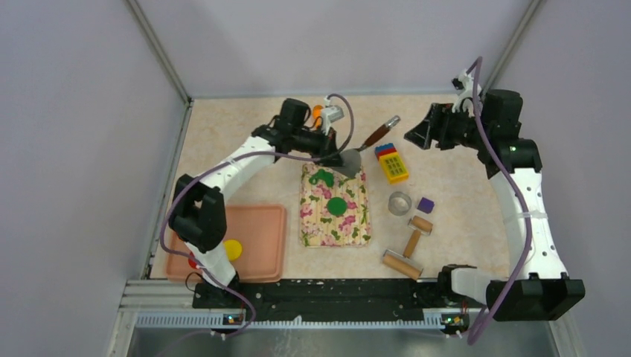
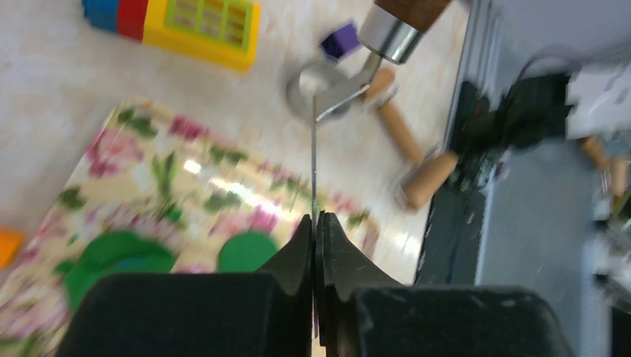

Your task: Roll out the dumpling wrappers from the dough

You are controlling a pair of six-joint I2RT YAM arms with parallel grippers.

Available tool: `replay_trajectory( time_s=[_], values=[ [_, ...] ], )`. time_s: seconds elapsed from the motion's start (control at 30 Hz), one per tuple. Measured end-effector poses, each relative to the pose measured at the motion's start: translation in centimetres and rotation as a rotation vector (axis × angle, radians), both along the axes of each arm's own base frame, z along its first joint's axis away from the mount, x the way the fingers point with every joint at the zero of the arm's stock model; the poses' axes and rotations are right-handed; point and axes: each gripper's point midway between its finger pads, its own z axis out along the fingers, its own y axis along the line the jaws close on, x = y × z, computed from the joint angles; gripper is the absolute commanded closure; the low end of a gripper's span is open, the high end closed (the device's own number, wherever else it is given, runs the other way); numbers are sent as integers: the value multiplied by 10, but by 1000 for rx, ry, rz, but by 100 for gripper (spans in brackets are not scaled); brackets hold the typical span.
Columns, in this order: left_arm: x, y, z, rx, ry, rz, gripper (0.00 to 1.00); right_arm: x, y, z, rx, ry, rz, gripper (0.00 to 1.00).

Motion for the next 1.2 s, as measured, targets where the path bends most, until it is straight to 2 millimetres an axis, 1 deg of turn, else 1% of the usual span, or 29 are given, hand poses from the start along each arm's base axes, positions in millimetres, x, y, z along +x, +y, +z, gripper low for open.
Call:
replay_trajectory(
  time_s=[0.07, 0.1, 0.17, 0.27, 0.33, 0.4, 0.47, 0.57, 0.7, 0.8, 0.9, 1.03, 1.13, 1.2],
  values=[
    [-2, 36, -9, 62, -55, -55, 100, -17, 9, 0, -8, -7, 97, 22],
    [-10, 53, -12, 97, -84, -98, 100, -25, 13, 2, -12, -19, 146, 22],
    [-42, 73, -15, 134, -126, -210, 100, -45, 23, 7, -18, -56, 261, 21],
    [-97, 89, -16, 142, -146, -378, 100, -67, 34, 14, -22, -123, 402, 20],
    [-123, 96, -17, 141, -142, -461, 100, -80, 43, 13, -28, -147, 494, 17],
    [-134, 98, -19, 138, -138, -504, 100, -88, 54, 7, -38, -143, 570, 18],
    [-139, 99, -24, 147, -150, -533, 100, -97, 72, -4, -48, -121, 666, 18],
    [-146, 97, -33, 174, -157, -566, 100, -105, 87, -16, -60, -93, 750, 18],
    [-153, 87, -42, 178, -99, -590, 100, -112, 98, -23, -58, -68, 801, 17],
    [-148, 79, -49, 176, -32, -577, 100, -117, 105, -27, -61, -54, 827, 17],
    [-141, 70, -49, 161, 19, -555, 100, -123, 109, -39, -58, -12, 837, 17],
    [-132, 58, -43, 123, 69, -528, 100, -127, 108, -61, -45, 82, 815, 18],
    [-131, 55, -41, 102, 99, -518, 100, -127, 106, -68, -46, 120, 789, 22],
    [-130, 53, -40, 87, 128, -508, 100, -126, 106, -69, -47, 127, 779, 27]
  ],
)
